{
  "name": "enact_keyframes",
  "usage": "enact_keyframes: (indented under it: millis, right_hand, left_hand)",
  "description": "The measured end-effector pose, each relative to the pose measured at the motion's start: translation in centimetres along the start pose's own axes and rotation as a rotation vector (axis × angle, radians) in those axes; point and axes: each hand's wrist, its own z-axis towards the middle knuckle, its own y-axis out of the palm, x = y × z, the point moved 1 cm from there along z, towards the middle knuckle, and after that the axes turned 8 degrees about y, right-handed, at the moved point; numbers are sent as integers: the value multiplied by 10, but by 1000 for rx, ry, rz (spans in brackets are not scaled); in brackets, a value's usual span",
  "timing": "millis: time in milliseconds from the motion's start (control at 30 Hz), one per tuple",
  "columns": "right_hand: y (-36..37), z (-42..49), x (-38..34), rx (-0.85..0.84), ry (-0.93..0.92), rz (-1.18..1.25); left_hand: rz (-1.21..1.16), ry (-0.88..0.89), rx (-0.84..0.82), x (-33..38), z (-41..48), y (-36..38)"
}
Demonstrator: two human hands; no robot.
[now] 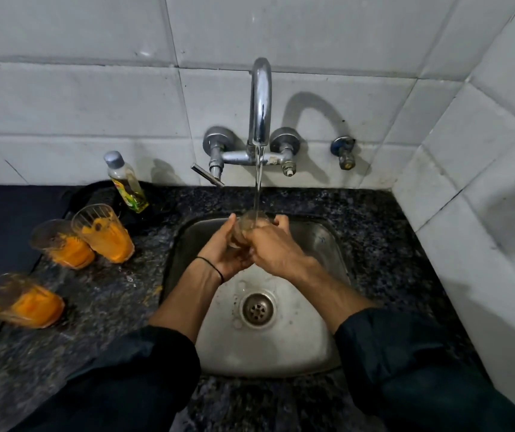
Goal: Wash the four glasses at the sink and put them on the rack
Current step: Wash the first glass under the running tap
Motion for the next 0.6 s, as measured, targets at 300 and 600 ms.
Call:
enact_keyframes:
  millis: [300,600]
  right_hand:
    - [7,-1,-4,-66,224,977]
    - [22,-3,-5,-111,822,1992]
  left_hand:
    - [118,181,85,2,-3,1]
    - [530,815,-127,-9,-21,0]
